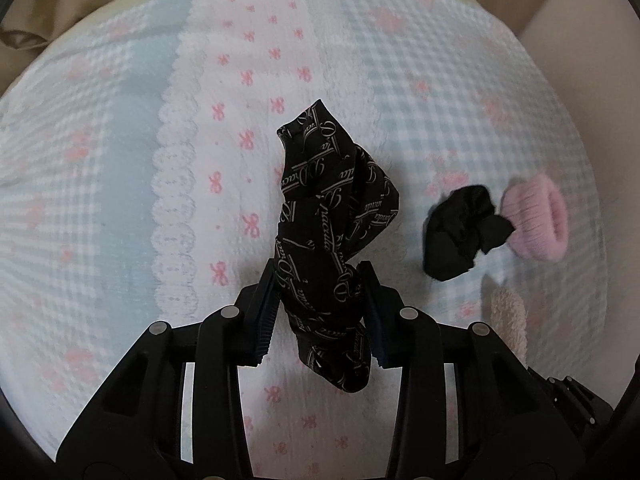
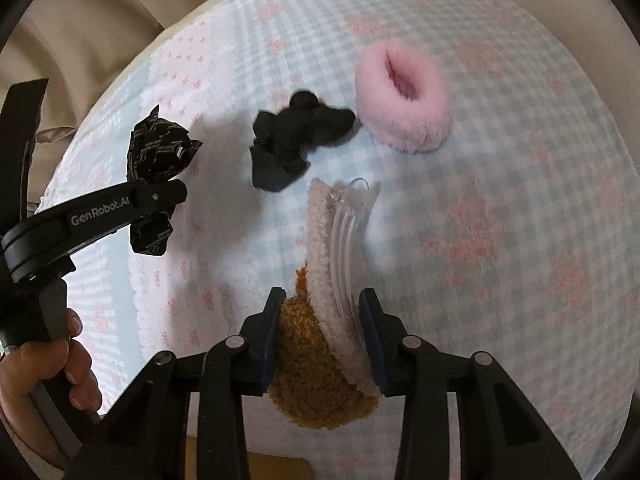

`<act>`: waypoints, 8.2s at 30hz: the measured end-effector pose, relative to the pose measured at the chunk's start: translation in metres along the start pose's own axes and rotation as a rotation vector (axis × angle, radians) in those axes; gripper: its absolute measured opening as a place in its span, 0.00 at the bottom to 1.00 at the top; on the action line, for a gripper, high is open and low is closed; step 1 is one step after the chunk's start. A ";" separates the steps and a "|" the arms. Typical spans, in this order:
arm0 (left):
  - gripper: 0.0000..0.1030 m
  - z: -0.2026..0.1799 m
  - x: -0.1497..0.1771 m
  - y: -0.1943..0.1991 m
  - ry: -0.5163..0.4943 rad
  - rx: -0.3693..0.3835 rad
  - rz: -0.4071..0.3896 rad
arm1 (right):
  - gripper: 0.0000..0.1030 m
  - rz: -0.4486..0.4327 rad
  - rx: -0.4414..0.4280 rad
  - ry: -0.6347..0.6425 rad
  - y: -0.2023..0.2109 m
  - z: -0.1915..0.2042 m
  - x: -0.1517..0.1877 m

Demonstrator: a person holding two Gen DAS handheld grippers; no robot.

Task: Organize soft objects
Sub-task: 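Lift scrunchie and brush and carry both over the box, then lower scrunchie and brush into the box and open both tools, then lift both tools out of the box toward the last two scrunchies, then grasp the black scrunchie with the left tool while the right tool grasps the pink fluffy scrunchie, then lift both scrunchies and carry them over the box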

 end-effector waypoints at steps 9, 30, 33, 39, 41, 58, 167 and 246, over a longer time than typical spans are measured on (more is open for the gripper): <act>0.34 -0.002 -0.001 0.064 0.005 0.011 -0.079 | 0.33 -0.101 -0.014 0.006 0.054 0.004 -0.012; 0.34 0.027 0.057 0.280 0.062 0.039 -0.299 | 0.33 -0.368 -0.100 0.239 0.237 0.089 0.003; 0.34 0.038 0.074 0.302 0.072 0.038 -0.312 | 0.33 -0.374 -0.108 0.270 0.250 0.107 0.020; 0.34 0.070 0.112 0.332 0.078 0.032 -0.332 | 0.33 -0.374 -0.120 0.301 0.267 0.139 0.060; 0.34 0.082 0.125 0.339 0.079 0.034 -0.333 | 0.33 -0.374 -0.117 0.311 0.272 0.151 0.076; 0.34 0.192 0.256 0.321 0.058 0.057 -0.198 | 0.33 -0.261 -0.083 0.240 0.217 0.220 0.198; 1.00 -0.045 0.049 0.230 -0.127 0.059 -0.319 | 1.00 -0.373 0.060 0.206 0.240 -0.005 -0.040; 0.24 0.027 0.104 0.323 -0.091 0.090 -0.326 | 0.34 -0.354 -0.099 0.218 0.273 0.089 0.037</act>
Point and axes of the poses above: each gripper's, at about its wrist camera, not at the fingertips, and y roughly against the way its jaws point, z to its left, x to its underside, the point moved 10 cm from there along -y, roughly the way its jaws point, and after that the axes turned 6 degrees about y, right-handed, at the moved point
